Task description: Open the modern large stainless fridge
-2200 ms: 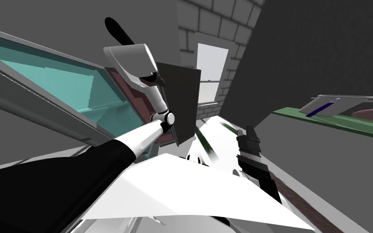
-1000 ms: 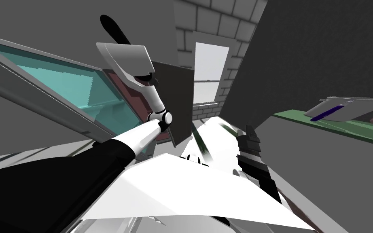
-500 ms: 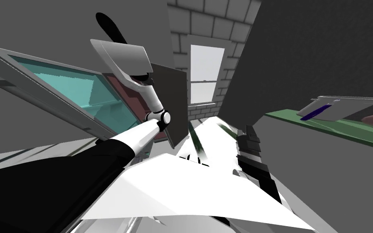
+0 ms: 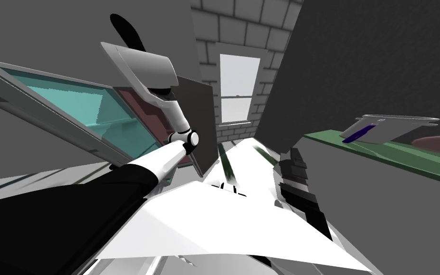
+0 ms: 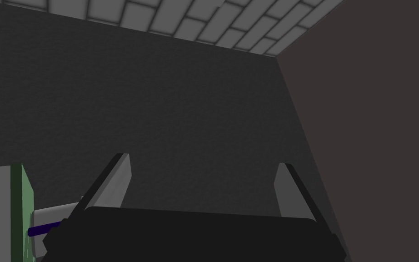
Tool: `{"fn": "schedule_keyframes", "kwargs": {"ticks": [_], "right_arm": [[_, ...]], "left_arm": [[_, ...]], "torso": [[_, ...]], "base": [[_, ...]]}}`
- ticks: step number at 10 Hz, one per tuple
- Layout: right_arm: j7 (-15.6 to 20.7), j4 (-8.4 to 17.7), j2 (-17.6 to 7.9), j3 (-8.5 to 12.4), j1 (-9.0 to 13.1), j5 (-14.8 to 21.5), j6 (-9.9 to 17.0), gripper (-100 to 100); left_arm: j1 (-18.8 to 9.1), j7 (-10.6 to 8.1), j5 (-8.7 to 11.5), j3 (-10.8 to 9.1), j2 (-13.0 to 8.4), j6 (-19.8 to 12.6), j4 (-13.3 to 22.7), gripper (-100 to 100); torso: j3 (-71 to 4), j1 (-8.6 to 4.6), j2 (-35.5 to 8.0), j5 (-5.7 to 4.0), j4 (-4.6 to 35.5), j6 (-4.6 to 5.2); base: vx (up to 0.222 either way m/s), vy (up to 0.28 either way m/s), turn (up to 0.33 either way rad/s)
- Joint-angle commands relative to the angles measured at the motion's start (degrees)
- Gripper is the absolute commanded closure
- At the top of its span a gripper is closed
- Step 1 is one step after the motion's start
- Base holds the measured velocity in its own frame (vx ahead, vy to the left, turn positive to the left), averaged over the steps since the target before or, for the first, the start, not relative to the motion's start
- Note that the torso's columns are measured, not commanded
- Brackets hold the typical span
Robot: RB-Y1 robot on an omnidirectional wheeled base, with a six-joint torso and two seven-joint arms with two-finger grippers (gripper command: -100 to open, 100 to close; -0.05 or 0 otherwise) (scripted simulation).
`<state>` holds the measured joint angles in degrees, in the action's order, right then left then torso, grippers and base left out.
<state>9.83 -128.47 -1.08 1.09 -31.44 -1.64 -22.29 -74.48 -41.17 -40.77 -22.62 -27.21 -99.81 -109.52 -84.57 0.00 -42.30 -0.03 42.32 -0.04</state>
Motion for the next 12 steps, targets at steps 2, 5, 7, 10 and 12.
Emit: {"fn": "schedule_keyframes", "kwargs": {"ticks": [2, 5, 7, 10, 12], "right_arm": [[0.0, 0.0, 0.0, 0.0, 0.0, 0.0, 0.0, 0], [0.0, 0.0, 0.0, 0.0, 0.0, 0.0, 0.0, 0], [0.0, 0.0, 0.0, 0.0, 0.0, 0.0, 0.0, 0], [0.0, 0.0, 0.0, 0.0, 0.0, 0.0, 0.0, 0], [0.0, 0.0, 0.0, 0.0, 0.0, 0.0, 0.0, 0]], "left_arm": [[0.9, -0.9, -5.2, 1.03, -2.5, -0.2, 0.1, 100], [1.4, -1.28, -7.0, 1.5, -3.2, -0.4, 0.1, 100], [1.8, -1.42, -9.3, 1.86, -4.5, -0.9, 0.1, 100], [2.5, -1.64, -12.8, 2.4, -6.4, -1.6, 0.2, 100], [3.5, -0.14, -7.8, 0.36, -10.3, 2.8, 4.1, -100]], "torso": [[0.1, -0.07, -0.1, 0.01, 0.0, -0.01], [0.2, 0.44, -0.3, 0.14, 0.1, -0.05], [0.2, 0.19, -0.2, 0.22, 0.1, -0.26], [0.3, -0.08, -0.2, 0.2, -0.1, -0.06], [0.0, 0.43, -0.1, 0.2, 0.0, -0.07]], "base": [[0.052, -0.258, -0.016], [0.028, -0.171, 0.002], [0.121, -0.225, 0.074], [0.136, -0.273, 0.067], [0.151, -0.193, 0.085]]}}
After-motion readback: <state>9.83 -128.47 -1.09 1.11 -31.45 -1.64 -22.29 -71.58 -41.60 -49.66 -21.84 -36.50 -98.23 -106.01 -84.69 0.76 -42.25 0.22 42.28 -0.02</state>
